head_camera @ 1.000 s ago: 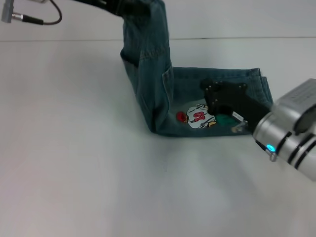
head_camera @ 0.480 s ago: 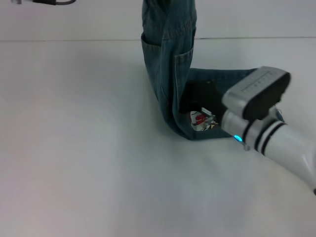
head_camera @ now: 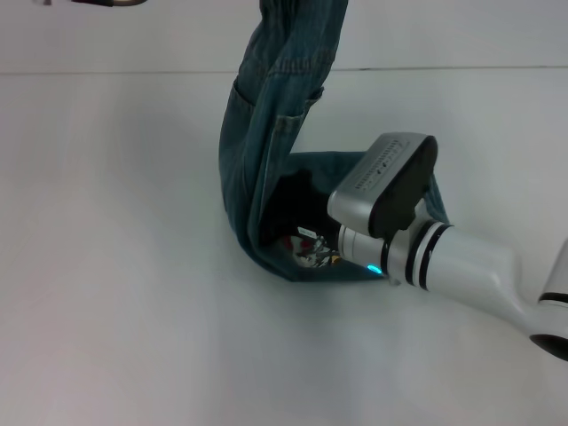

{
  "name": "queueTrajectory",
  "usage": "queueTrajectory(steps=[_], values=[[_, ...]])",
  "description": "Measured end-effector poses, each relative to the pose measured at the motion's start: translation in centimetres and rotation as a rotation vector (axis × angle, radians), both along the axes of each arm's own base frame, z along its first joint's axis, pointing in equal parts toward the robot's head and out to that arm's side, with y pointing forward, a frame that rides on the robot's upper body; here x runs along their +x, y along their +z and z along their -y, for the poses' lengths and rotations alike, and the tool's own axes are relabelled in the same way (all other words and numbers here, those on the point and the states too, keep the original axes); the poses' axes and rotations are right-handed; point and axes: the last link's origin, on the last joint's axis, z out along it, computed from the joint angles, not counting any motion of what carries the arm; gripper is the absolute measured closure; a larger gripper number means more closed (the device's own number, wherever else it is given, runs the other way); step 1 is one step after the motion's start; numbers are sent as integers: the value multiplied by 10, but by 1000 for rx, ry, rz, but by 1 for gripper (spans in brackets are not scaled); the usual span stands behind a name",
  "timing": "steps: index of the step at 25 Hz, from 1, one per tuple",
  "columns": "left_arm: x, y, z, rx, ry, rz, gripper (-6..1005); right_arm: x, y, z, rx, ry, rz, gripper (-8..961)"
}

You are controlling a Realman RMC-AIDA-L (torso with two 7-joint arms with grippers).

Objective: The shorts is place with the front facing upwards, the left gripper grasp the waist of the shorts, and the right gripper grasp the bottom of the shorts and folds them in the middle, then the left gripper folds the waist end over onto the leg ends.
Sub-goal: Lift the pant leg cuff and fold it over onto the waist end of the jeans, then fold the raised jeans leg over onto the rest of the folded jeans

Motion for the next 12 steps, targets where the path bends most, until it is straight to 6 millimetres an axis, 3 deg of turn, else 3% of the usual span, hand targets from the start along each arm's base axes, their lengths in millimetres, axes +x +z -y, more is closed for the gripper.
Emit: queueTrajectory(steps=[5,12], values=[[-6,-5,1,-17,18,6,919,0,-2,0,-22,-9,15,908],[-21,-16,4,-38,43,8,918,53,36,-12,68,-184,-50,900]])
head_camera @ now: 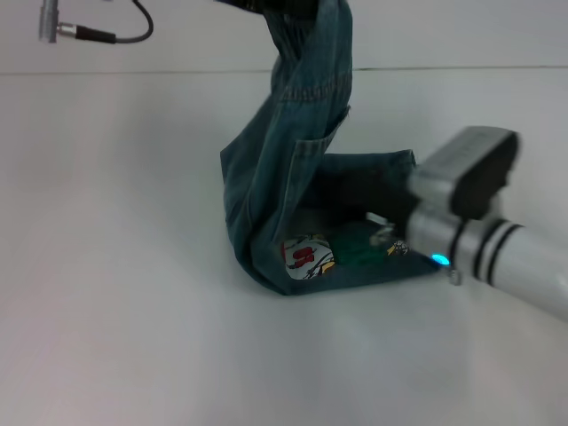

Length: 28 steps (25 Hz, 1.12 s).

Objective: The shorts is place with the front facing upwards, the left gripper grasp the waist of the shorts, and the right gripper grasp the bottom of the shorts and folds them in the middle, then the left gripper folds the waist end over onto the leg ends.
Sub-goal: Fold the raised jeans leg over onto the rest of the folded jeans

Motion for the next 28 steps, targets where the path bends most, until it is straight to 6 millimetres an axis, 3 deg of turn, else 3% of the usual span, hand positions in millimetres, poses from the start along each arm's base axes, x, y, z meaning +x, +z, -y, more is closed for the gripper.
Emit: queueTrajectory(steps=[3,8,15,22,28], values=[[-3,-5,2,-10,-2,5,922,27,28,1,72,-63,-75,896],[-2,-29,8,-42,-26,25,907,55,67,7,209,-138,-211,891],[8,-94,11,-79,-80,-22,879,82,112,17,432,-233,-387,883],[-1,-152,15,-43,-110,-189,850,94,132,31,542,-270,-506,875],[-3,-172,24,-48,-103,-184,826,98,134,33,554,-287,-515,868]])
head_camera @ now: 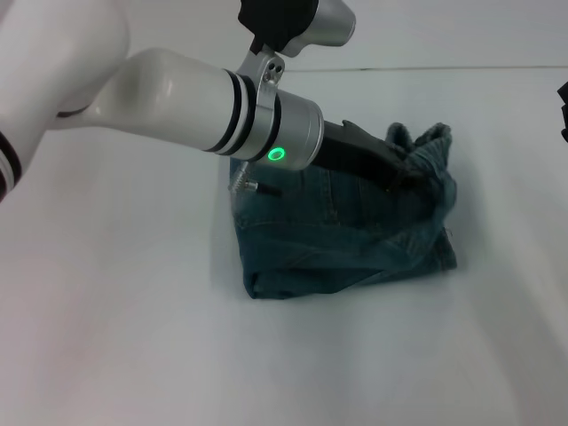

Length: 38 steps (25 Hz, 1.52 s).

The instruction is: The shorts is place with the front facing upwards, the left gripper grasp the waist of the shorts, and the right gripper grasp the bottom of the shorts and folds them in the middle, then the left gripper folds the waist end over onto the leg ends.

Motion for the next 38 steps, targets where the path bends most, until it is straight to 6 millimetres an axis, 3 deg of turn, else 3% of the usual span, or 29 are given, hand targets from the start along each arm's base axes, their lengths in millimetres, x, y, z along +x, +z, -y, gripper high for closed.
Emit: queueTrajectory(steps=[3,9,11,16,22,29,33,38], values=[[1,-1,1,-4,0,10,814,-1,-1,0,-3,2,-3,865],[-2,0,2,2,17,33,599,-3,-6,-1,-17,2,1,858],[-4,2,2,11,26,46,378,-3,-7,-1,-21,1,1,856],[-16,21,3,68,31,153,274,-5,-5,-1,-70,41,13,851],[-59,57,13,140,82,363,150,-20,3,0,-212,225,110,844],[-124,87,45,167,135,564,102,-40,12,5,-464,393,118,836],[-154,102,74,168,114,566,103,-49,17,18,-633,533,226,692],[-190,115,103,115,142,464,104,-44,21,41,-857,628,381,478]])
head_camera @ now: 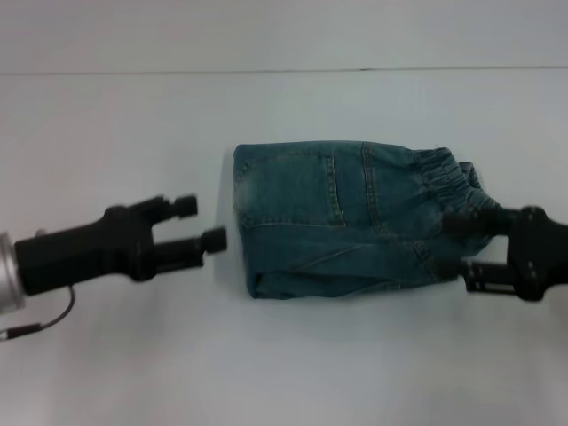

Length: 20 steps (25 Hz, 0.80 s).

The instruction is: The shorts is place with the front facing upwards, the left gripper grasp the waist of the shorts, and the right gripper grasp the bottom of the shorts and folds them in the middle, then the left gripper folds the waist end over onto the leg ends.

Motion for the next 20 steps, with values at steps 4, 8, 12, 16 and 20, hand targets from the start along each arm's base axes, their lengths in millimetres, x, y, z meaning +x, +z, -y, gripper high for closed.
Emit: queueTrajectory(steps=[4,8,12,16,20], values=[[-20,5,12,-51,44,-112,105,13,2,9,-67,-30,92,302],[-24,8,18,-80,54,-164,106,23,4,13,-57,-71,117,141],[-21,9,17,-95,47,-186,106,27,3,12,-42,-92,122,48],[-16,8,15,-109,28,-189,107,26,0,12,-39,-97,121,48],[-12,5,14,-121,12,-190,108,28,0,11,-25,-103,125,48]])
